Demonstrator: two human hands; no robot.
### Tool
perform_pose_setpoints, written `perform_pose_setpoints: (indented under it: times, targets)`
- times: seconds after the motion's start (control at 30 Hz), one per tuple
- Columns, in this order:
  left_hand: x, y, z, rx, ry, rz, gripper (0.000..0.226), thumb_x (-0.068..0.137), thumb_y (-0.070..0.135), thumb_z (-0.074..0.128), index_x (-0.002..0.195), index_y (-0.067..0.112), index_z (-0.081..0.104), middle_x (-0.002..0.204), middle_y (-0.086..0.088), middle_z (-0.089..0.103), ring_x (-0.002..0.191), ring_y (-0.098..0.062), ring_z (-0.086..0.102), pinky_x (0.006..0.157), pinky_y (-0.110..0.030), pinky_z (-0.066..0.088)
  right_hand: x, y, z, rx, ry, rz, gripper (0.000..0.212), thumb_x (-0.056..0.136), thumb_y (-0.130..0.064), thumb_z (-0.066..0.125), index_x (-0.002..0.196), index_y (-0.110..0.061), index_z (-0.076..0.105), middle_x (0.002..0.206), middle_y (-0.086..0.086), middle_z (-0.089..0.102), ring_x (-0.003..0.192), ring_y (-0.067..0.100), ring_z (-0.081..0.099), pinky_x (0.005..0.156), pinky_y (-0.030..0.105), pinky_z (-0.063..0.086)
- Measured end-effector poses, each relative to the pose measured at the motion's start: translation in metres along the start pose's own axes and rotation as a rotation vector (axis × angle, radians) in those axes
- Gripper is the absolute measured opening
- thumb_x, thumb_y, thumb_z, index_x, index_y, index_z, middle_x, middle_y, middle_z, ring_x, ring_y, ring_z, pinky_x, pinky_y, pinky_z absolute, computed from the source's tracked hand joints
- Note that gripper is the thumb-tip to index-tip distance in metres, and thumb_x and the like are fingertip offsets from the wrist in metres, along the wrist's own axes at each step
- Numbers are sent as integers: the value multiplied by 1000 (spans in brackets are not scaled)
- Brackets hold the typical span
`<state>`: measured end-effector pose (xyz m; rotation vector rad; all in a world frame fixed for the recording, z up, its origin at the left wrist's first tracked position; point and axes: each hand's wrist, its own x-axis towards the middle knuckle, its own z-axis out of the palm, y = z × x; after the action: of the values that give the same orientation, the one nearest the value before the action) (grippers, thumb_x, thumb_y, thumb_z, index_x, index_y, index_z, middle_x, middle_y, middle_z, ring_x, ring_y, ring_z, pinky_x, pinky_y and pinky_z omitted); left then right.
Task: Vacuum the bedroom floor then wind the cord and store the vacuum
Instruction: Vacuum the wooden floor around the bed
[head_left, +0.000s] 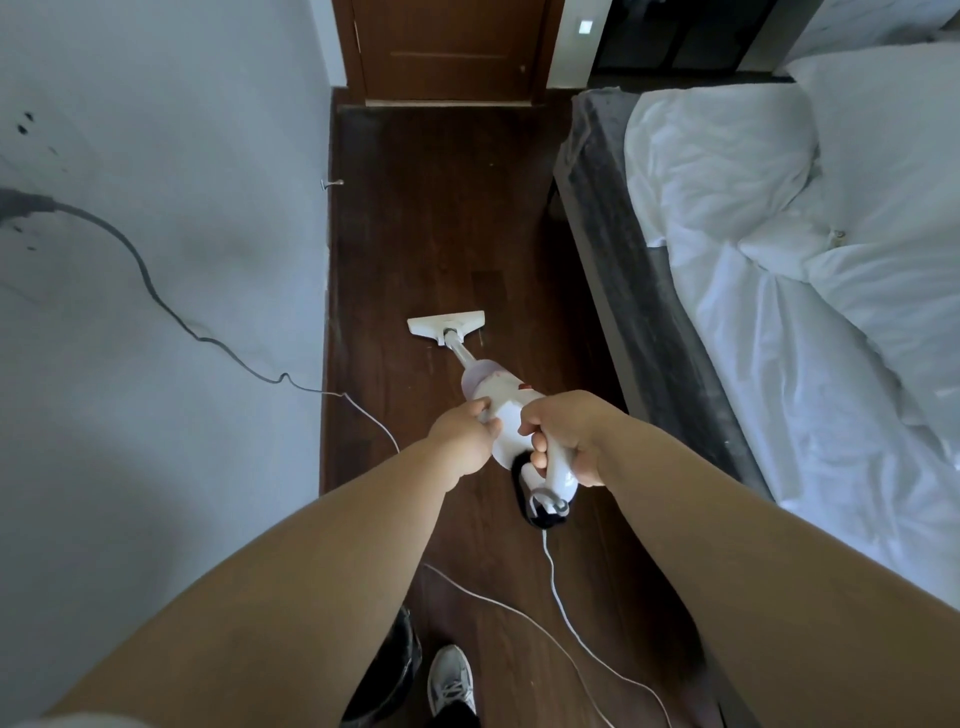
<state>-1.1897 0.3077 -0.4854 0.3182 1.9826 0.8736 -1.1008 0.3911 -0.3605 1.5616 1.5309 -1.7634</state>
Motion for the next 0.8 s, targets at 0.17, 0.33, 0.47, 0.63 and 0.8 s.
perform_pose_setpoints:
  times: [0.17,0.33,0.47,0.63,0.8]
  targets:
    - [-11,1,20,6,-28,-5,49,95,26,54,143,21,43,138,-12,55,124,-30,56,104,-43,47,-4,20,-18,14,4,19,16,86,-1,48,100,-5,55,53,6,40,45,16,36,52,27,36]
    - [-48,1,57,43,-50,0,50,95,28,54,144,20,42,138,-13,55,125,-30,55,105,-43,45,-27,57,-48,22,5,37,27,86,-1,50,112,-5,56,54,6,40,47,16,36,51,26,36]
    - [-85,-5,88,73,-46,-3,51,94,31,55,143,21,43,139,-12,54,125,-30,55,105,-43,45,-49,92,-69,13,-19,23,30,86,-2,50,115,-9,56,54,7,41,48,17,36,52,27,36]
    - [-148,-20,145,84,-33,-19,51,93,30,56,141,20,45,136,-10,56,122,-28,57,104,-42,47,-86,159,-101,-41,-59,19,23,87,-2,50,109,-8,56,55,7,42,48,16,37,52,27,36]
    - [-201,-37,209,106,-28,-15,53,93,32,56,142,21,42,135,-10,57,119,-28,60,100,-42,50,-118,224,-136,-121,-97,13,18,86,-2,47,101,-6,56,52,6,38,48,18,34,51,26,35]
